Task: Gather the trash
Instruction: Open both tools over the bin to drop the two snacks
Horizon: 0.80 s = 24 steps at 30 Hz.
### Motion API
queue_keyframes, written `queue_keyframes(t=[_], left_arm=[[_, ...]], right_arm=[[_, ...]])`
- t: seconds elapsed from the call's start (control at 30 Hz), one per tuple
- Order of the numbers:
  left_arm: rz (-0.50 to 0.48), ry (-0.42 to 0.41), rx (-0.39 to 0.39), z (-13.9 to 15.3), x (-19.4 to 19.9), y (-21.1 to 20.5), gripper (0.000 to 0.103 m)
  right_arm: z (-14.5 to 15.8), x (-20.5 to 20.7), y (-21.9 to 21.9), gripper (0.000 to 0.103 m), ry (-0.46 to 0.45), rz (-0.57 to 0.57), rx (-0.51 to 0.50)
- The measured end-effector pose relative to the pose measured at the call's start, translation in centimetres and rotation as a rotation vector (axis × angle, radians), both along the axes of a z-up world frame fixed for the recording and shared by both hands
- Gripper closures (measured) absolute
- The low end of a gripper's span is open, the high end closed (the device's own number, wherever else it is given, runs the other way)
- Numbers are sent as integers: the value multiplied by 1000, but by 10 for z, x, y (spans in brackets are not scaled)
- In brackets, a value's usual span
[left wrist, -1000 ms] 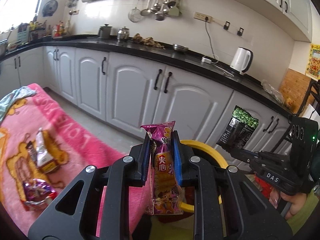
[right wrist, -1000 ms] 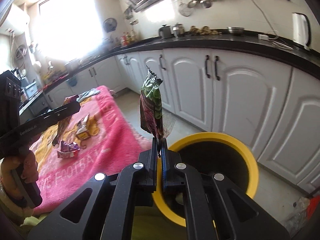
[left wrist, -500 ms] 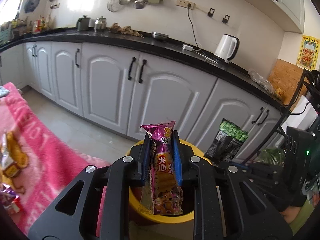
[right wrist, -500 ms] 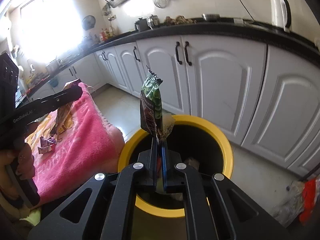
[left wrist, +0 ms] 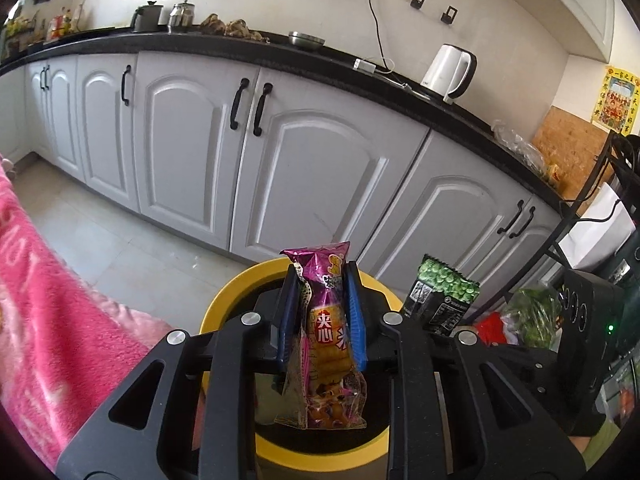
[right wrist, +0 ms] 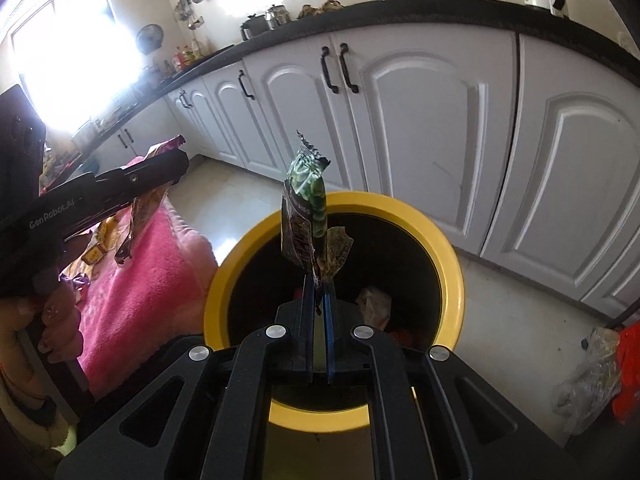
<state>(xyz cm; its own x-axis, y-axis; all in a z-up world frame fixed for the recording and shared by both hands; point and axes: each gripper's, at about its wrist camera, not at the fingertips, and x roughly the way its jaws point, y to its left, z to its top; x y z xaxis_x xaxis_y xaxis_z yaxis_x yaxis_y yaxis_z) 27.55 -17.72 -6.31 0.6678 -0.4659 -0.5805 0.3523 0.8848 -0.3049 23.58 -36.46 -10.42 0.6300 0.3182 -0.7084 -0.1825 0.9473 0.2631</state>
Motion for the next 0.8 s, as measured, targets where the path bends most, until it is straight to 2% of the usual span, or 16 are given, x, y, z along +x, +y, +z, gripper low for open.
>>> queue_keyframes(t=[0.03, 0.07, 0.1, 0.17, 0.23, 0.3, 0.47, 0.8], left_arm=[[0, 3, 0, -1, 1, 1, 80], [3, 6, 3, -3, 1, 1, 70], [1, 10, 1, -4, 2, 3, 63], [3, 16, -3, -5, 2, 5, 59], [15, 21, -3, -6, 1, 8, 50], [23, 23, -4, -6, 0, 12, 34], [60, 14, -4, -2, -6, 26, 11], [138, -10, 3, 14, -24, 58, 11]], right_arm=[[-1, 2, -2, 79, 2, -9, -2], [-2, 2, -4, 67, 0, -19, 2], [-2, 1, -4, 65, 0, -26, 5], [-2, 1, -6, 64, -1, -33, 4], [-1, 0, -7, 56, -12, -44, 6], [1, 0, -8, 52, -20, -50, 7], [7, -4, -6, 42, -47, -60, 3], [23, -13, 13, 31, -117, -29, -25]])
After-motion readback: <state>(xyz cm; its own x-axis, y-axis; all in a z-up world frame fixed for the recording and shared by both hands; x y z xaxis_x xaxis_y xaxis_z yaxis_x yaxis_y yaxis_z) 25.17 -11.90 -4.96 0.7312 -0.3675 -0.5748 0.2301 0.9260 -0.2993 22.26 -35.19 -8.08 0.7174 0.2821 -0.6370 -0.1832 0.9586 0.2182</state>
